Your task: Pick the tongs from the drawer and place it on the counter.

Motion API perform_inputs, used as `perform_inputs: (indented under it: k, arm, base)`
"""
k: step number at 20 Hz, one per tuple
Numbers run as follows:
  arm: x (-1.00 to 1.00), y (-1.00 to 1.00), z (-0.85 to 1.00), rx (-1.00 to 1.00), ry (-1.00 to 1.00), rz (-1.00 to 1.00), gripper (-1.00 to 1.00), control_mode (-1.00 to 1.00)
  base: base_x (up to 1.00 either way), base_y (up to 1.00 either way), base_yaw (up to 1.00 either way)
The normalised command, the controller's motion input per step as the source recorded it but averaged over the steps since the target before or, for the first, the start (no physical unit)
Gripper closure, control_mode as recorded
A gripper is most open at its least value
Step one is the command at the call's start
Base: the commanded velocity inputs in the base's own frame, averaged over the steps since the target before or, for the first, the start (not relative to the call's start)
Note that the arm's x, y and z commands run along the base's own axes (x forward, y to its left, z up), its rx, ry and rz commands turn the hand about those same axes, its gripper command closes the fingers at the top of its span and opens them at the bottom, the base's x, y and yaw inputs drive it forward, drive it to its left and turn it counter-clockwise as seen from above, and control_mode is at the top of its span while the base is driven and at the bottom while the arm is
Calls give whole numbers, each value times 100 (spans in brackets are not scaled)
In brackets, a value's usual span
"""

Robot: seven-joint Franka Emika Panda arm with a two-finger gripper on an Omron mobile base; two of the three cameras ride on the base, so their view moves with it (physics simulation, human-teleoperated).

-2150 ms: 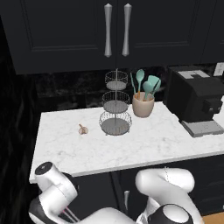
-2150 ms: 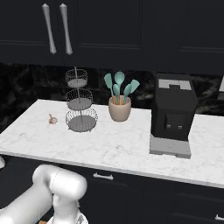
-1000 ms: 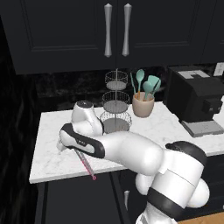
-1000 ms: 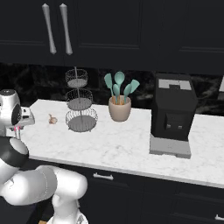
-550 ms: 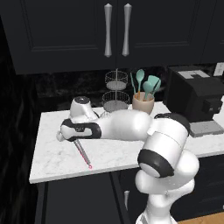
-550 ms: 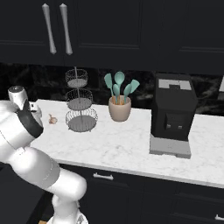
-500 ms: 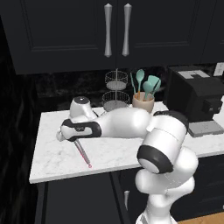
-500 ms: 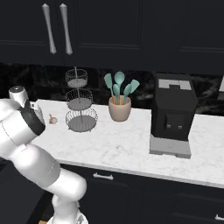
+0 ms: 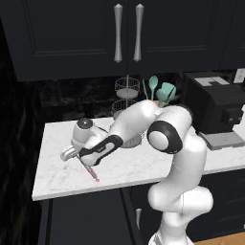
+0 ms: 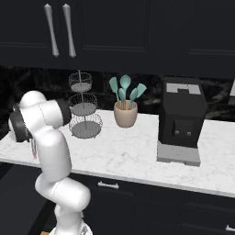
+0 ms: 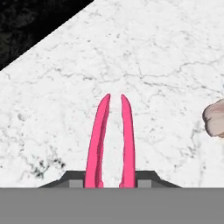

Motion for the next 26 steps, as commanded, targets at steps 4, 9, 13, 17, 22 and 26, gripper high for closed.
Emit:
perform_inputs:
  k: [4, 9, 13, 17, 22, 26]
  arm:
    - [40, 13, -26, 0, -1, 0, -100, -100]
    - [4, 2, 6, 0, 0, -5, -100, -100]
    - [0, 0, 24, 0, 2, -5, -100, -100]
    - [-14, -4, 37, 1, 0, -2, -100, -100]
    - [-66, -46, 93, 12, -2, -9, -100, -100]
    - [-59, -64, 100, 15, 0, -10, -100, -100]
  base:
    - [0, 0, 0]
    - [0, 0, 0]
    - [0, 0, 0]
    - [0, 0, 0]
    - [0, 0, 0]
    - [0, 0, 0]
